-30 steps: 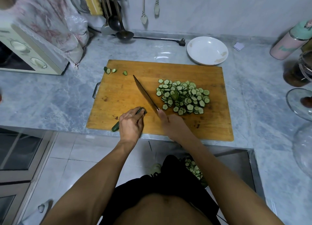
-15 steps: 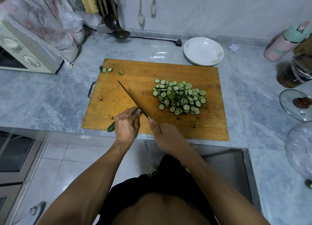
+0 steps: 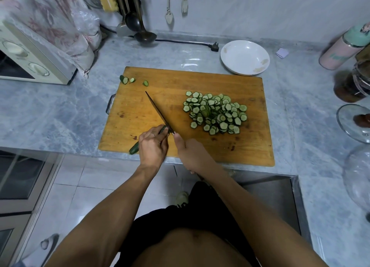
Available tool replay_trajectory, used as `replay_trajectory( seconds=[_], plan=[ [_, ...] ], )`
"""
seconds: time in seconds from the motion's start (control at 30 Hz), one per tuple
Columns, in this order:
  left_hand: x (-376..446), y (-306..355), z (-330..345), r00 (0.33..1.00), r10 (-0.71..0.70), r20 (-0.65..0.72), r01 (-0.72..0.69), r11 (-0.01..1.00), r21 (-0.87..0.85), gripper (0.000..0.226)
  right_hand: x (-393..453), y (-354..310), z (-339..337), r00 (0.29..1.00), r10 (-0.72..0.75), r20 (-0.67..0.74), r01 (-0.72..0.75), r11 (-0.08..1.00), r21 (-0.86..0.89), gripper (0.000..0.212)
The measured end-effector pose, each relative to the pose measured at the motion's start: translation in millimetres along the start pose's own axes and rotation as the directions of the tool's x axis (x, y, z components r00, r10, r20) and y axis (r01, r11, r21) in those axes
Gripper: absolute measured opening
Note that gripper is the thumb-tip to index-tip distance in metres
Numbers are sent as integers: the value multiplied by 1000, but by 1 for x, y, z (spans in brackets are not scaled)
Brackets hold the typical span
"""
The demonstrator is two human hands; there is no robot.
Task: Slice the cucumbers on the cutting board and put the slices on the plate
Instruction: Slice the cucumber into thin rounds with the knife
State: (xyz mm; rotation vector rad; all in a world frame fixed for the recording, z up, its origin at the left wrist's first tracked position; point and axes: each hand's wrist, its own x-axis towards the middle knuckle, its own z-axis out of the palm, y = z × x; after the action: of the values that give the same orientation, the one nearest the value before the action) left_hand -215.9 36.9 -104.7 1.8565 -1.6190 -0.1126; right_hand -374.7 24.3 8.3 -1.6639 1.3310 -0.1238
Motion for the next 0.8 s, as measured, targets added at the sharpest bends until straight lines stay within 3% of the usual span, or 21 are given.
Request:
replay_trajectory(
  seconds=[0.4,0.57,0.7,0.8],
  plan=[
    [0,5,-7,1000,-29,7,29,1000,3,23,9,17,-23,996,-43,-76,36,996,-82,71],
    [4,15,-13,994,-108,1,108,990,-92,23,15,26,-52,997,-47,-58,36,984,-174,68],
    [12,37,-32,970,-206,-130,173,957,-231,25,11,36,-57,989,-144,-19,131,939,-320,62],
    [19,56,-46,963,-54,-264,-8,974,-228,19,8,38,-61,983,-184,-7,161,876,-454,56]
  ],
)
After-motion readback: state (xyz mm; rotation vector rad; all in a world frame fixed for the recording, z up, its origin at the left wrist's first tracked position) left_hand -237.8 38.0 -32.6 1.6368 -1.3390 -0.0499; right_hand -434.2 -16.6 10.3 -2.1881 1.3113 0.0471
